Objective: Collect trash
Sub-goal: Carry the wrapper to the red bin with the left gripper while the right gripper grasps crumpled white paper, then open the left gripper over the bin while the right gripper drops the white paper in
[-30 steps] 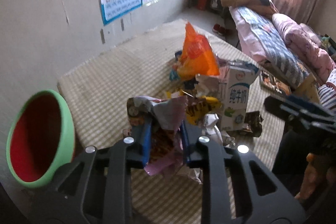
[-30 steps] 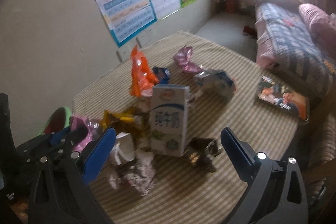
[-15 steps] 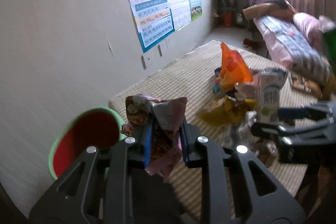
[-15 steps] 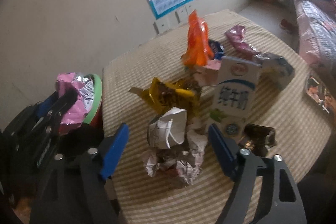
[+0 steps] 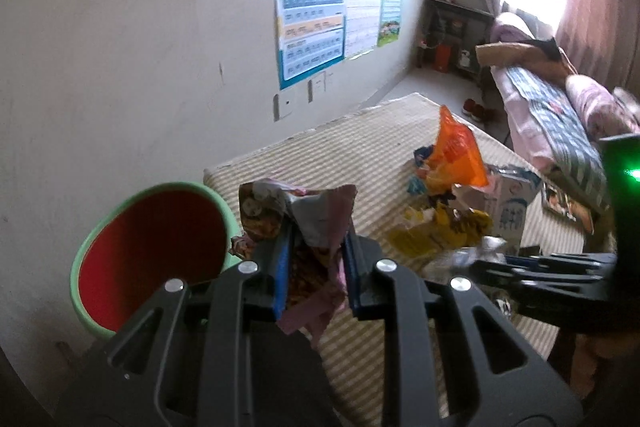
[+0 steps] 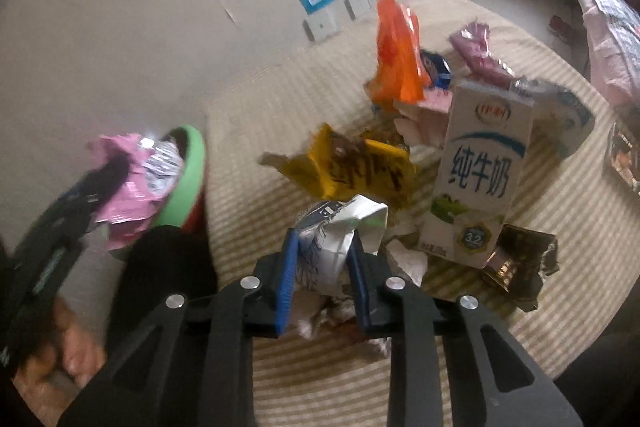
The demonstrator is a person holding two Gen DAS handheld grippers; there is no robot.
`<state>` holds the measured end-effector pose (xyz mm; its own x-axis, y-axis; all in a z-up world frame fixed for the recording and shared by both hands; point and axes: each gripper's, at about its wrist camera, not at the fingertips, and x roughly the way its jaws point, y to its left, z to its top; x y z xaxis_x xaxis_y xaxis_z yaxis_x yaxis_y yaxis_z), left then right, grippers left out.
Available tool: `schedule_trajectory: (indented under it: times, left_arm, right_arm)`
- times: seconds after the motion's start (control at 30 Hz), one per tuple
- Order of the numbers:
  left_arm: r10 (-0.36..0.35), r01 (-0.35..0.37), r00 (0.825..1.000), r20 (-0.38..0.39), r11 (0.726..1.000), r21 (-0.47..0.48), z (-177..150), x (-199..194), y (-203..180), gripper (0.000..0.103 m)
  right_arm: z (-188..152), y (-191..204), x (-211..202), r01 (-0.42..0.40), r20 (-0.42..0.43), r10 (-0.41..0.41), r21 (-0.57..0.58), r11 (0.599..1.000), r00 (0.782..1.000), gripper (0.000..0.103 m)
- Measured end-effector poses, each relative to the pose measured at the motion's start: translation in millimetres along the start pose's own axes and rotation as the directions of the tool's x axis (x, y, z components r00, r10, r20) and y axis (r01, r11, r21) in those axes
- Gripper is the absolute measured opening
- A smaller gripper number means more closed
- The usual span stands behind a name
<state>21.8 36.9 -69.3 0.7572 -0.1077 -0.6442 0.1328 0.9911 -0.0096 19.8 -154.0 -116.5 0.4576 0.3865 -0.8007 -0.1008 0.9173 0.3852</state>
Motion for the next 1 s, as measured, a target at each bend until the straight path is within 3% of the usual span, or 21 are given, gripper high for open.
schedule_trajectory:
  times: [0.2,0.4,0.63,1.0]
  left_arm:
    - [0.059,-0.057,0.998,0.023,0.997,-0.053,10,-1,34,0.022]
    - [0.099,-0.095,0.995,0.019,0.983,-0.158,8,-2,81,0.022]
    - [0.155,-0.153,0.988,-0.016,0.953,-0.263,-7,-1,135,0.022]
    - [0.184,-0.196,0.981,-0.069,0.894,-0.404,-29,4,199,0.022]
  right_arm:
    - [5,23,-39,-0.068,0.082,0.069,-0.014,0.998,0.994,0.024]
    - [26,62,-28,-0.117,0.089,0.125,-0.082,0.990,0.988,0.024]
    - [48,131,29,-0.206,0.000,0.209,-0.167,0.964,0.978,0.024]
    - [61,210,112,-0.264,-0.128,0.237,-0.281,0.923,0.963,0.020]
